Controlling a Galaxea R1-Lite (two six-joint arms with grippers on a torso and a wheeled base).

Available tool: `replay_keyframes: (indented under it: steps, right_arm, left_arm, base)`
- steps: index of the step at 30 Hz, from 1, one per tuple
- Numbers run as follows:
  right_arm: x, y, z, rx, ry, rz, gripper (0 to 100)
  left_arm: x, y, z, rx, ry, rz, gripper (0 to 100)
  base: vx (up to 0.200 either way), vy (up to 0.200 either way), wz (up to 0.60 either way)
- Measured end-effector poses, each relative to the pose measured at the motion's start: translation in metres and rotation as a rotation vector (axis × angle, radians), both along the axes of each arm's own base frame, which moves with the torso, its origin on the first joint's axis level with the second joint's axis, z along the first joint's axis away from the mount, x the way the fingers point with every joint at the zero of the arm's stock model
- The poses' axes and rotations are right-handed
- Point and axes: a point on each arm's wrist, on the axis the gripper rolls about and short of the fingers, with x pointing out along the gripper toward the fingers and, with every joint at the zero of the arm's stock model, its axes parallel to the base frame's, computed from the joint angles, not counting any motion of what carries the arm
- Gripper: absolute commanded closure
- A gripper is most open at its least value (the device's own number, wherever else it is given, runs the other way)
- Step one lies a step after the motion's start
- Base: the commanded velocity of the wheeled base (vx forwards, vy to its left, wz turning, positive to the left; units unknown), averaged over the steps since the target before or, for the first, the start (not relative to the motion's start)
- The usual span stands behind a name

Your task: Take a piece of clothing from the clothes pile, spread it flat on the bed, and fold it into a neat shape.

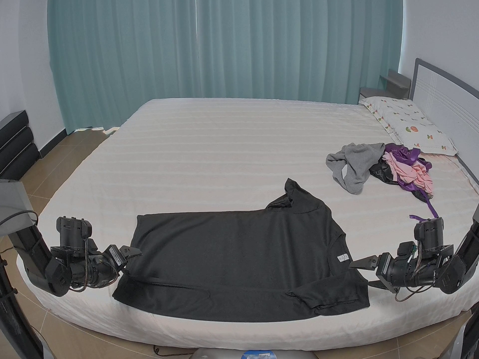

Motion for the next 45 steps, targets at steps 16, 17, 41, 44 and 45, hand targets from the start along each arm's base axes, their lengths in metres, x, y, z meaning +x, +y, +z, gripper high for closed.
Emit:
replay_keyframes:
  steps: [16, 17, 41, 44, 45]
  right_arm:
    - [-0.003, 0.0, -0.001, -0.002, 0.01, 0.004, 0]
    - [-0.003, 0.0, -0.001, -0.002, 0.01, 0.004, 0]
    - [-0.001, 0.001, -0.001, -0.01, -0.009, 0.014, 0]
    - [0.002, 0.002, 0.0, -0.01, -0.039, 0.018, 0]
    - [0.003, 0.002, 0.0, -0.012, -0.046, 0.022, 0]
  left_arm:
    - [0.007, -0.017, 0.001, 0.043, 0.151, -0.045, 0]
    - [0.011, -0.018, -0.002, 0.052, 0.155, -0.038, 0]
    - [0.072, 0.015, 0.002, -0.104, 0.07, 0.184, 0]
    - [0.073, 0.015, 0.003, -0.101, 0.064, 0.129, 0]
    - [0.072, 0.015, 0.003, -0.092, 0.065, 0.11, 0]
  base:
    - [0.0, 0.0, 0.0]
    - [0.0, 0.0, 0.0]
    - [0.0, 0.0, 0.0]
    - [0.0, 0.0, 0.0]
    - [0.0, 0.0, 0.0]
